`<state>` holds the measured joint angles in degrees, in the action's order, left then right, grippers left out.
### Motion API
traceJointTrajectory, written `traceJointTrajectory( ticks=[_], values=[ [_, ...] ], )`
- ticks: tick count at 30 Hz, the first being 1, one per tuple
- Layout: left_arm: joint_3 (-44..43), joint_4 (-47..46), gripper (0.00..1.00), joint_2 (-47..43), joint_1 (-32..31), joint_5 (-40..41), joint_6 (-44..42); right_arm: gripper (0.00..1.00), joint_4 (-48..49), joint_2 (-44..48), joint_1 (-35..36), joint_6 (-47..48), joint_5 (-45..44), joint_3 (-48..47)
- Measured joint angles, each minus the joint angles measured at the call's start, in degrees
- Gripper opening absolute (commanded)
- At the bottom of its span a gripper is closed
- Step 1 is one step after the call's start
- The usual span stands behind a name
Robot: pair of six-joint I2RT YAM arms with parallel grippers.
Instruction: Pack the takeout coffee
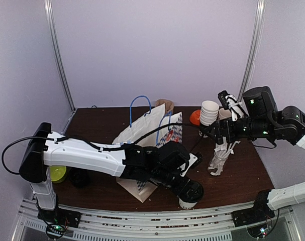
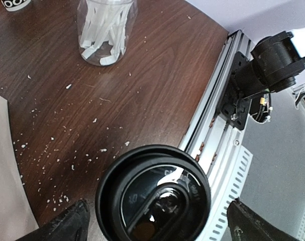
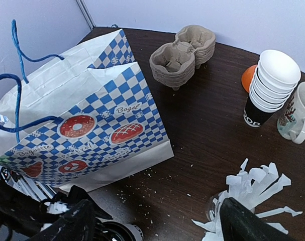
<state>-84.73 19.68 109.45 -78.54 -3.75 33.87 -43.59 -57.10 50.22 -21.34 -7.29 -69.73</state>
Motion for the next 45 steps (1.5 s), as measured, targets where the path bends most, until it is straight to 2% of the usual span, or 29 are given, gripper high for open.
traceJointTrajectory(
  ticks=[6, 12, 17, 22, 26, 32, 45],
  values=[
    [0.46, 2.73, 0.99, -5.01, -1.33, 1.44, 0.04, 0.95, 0.24, 0.39, 0.00, 0.07, 2.93, 0.87],
    [4.79, 7.04, 0.98, -17.59, -6.36, 4.63, 1.09, 0.99, -0.98, -0.35, 0.98, 0.04, 11.02, 5.07],
    [10.21, 9.09, 0.98, -30.23, -8.13, 8.81, 2.89, 1.00, -2.86, -2.12, 8.87, -2.54, 10.71, 8.87],
    [14.34, 9.27, 0.98, -39.85, -8.02, 18.32, 2.99, 1.00, -2.93, -5.97, 18.58, -5.60, 7.48, 9.79],
    [15.58, 9.14, 0.98, -44.06, -8.02, 27.41, 2.62, 1.00, -2.93, -10.47, 22.77, -7.78, 4.39, 10.12],
    [19.10, 8.57, 0.98, -48.02, -7.96, 37.88, 2.60, 1.00, -2.93, -13.97, 25.20, -10.03, 2.10, 10.12],
    [25.05, 8.24, 0.98, -55.47, -7.91, 45.00, 4.70, 1.00, -1.75, -19.19, 26.32, -11.45, 0.44, 11.08]
  ],
)
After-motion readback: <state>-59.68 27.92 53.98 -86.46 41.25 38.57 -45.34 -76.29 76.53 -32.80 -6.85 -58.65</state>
